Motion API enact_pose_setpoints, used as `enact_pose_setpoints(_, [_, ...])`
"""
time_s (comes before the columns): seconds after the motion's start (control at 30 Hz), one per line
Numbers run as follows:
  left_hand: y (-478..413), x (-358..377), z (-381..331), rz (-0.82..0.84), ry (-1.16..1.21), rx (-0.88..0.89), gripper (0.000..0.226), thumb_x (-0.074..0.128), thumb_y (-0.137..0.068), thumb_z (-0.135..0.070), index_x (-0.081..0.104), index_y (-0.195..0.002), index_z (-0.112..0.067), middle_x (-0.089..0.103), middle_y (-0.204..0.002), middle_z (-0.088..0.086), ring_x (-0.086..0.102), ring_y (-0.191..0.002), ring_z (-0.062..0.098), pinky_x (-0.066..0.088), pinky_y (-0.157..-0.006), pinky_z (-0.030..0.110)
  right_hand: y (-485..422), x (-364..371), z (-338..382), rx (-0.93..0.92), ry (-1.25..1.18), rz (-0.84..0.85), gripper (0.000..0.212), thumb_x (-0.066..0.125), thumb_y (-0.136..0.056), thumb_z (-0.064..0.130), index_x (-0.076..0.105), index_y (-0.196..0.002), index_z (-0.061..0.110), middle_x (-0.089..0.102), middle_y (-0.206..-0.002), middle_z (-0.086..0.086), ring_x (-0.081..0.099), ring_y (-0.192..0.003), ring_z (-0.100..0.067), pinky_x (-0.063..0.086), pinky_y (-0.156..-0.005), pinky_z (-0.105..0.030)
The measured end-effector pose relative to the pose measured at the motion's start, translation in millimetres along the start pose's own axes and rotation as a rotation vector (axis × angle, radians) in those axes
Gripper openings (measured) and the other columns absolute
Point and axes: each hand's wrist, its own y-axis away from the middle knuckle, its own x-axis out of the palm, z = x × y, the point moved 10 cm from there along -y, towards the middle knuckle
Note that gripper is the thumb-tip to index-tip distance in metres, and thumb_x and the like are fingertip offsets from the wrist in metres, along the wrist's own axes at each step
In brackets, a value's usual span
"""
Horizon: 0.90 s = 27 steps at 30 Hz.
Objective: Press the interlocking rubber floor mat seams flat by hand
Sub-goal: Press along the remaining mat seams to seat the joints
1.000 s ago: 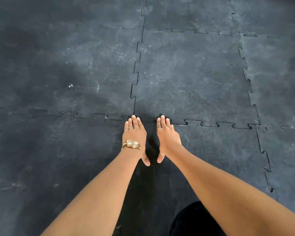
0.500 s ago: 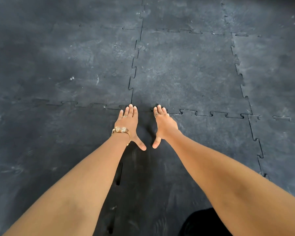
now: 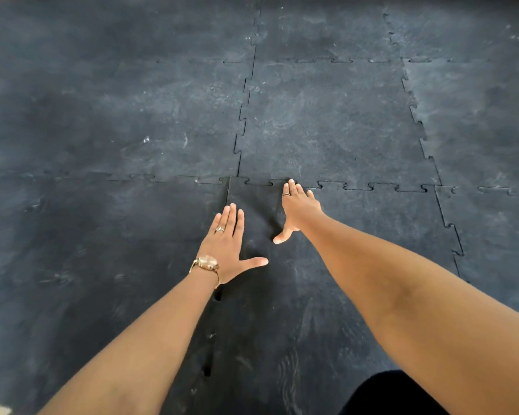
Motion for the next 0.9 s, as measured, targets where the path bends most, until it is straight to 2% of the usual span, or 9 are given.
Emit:
enact_pose_setpoints(0.07, [-5, -5, -5, -0.052, 0.005, -0.099, 0.125, -0.009, -0.067, -0.087, 0.002, -0.151, 0.004, 0.002, -0.16, 0.023, 0.001, -0.149, 0.032, 0.003, -0.122, 0.042, -5, 0, 1, 0.007, 0.028, 0.009, 0.147, 0.08, -0.057, 0.065, -0.009, -0.151, -0.004, -0.009, -0.161, -0.017, -0.007, -0.15, -0.031, 0.005, -0.122, -0.045])
enact_pose_setpoints(0.13, [-13, -7, -10, -0.094, 0.007, -0.17, 0.119, -0.005, -0.074, -0.083, 0.017, -0.149, 0.007, 0.019, -0.156, 0.027, 0.016, -0.147, 0.037, 0.012, -0.121, 0.045, -11, 0, 2, 0.022, 0.011, -0.005, 0.131, 0.081, -0.07, 0.049, -0.007, -0.15, -0.006, -0.007, -0.16, -0.021, -0.005, -0.149, -0.033, 0.004, -0.122, -0.044])
enact_pose_setpoints(0.23, [-23, -7, -12, -0.133, 0.006, -0.152, 0.114, 0.006, -0.081, -0.082, 0.026, -0.146, 0.009, 0.03, -0.149, 0.033, 0.028, -0.141, 0.043, 0.019, -0.118, 0.049, -21, -3, 7, 0.038, -0.01, -0.032, 0.102, 0.072, -0.085, 0.023, -0.001, -0.149, -0.011, -0.002, -0.158, -0.028, 0.001, -0.148, -0.039, 0.007, -0.122, -0.043])
enact_pose_setpoints(0.3, [-23, -5, -11, -0.139, 0.035, -0.128, 0.113, 0.011, -0.082, -0.082, 0.03, -0.145, 0.01, 0.034, -0.146, 0.034, 0.032, -0.139, 0.043, 0.022, -0.117, 0.049, -24, -2, 10, 0.039, -0.005, -0.038, 0.097, 0.07, -0.086, 0.018, 0.002, -0.148, -0.012, 0.001, -0.157, -0.031, 0.005, -0.147, -0.041, 0.009, -0.122, -0.044])
enact_pose_setpoints(0.37, [-25, -4, -9, -0.133, 0.058, -0.129, 0.113, 0.012, -0.082, -0.082, 0.031, -0.144, 0.01, 0.036, -0.145, 0.035, 0.034, -0.138, 0.043, 0.024, -0.116, 0.049, -25, -4, 9, 0.027, -0.012, -0.042, 0.107, 0.078, -0.08, 0.021, 0.002, -0.148, -0.012, 0.001, -0.157, -0.031, 0.004, -0.147, -0.041, 0.009, -0.122, -0.043])
enact_pose_setpoints(0.47, [-24, -3, -8, -0.113, 0.105, -0.119, 0.113, 0.004, -0.082, -0.081, 0.032, -0.144, 0.01, 0.036, -0.145, 0.034, 0.034, -0.138, 0.043, 0.026, -0.116, 0.049, -16, -2, 5, -0.015, -0.068, 0.02, 0.137, 0.089, -0.062, 0.041, -0.004, -0.149, -0.008, -0.004, -0.159, -0.024, -0.002, -0.149, -0.036, 0.011, -0.12, -0.04])
enact_pose_setpoints(0.53, [-24, -1, -6, -0.119, 0.126, -0.119, 0.114, 0.002, -0.082, -0.08, 0.033, -0.144, 0.01, 0.036, -0.145, 0.034, 0.034, -0.138, 0.043, 0.026, -0.117, 0.049, -9, -1, 2, -0.026, -0.118, 0.047, 0.146, 0.089, -0.054, 0.05, -0.006, -0.151, -0.004, -0.007, -0.161, -0.018, -0.002, -0.149, -0.033, 0.016, -0.119, -0.039])
enact_pose_setpoints(0.77, [-19, -4, -7, -0.206, 0.118, -0.109, 0.103, 0.016, -0.085, -0.076, 0.032, -0.146, 0.006, 0.037, -0.147, 0.029, 0.034, -0.14, 0.038, 0.023, -0.119, 0.045, -5, 0, -4, 0.002, -0.203, 0.015, 0.156, 0.09, -0.04, 0.058, -0.003, -0.154, 0.006, -0.006, -0.162, -0.006, 0.006, -0.149, -0.03, 0.034, -0.111, -0.046])
enact_pose_setpoints(0.9, [-6, 3, -3, -0.215, 0.172, -0.077, 0.091, 0.0, -0.09, -0.068, 0.009, -0.153, -0.002, 0.009, -0.16, 0.019, 0.006, -0.149, 0.029, 0.003, -0.122, 0.04, 0, 4, -11, -0.016, -0.342, -0.011, 0.145, 0.09, -0.051, 0.049, -0.006, -0.155, 0.013, -0.013, -0.162, 0.002, -0.011, -0.149, -0.027, 0.018, -0.117, -0.048])
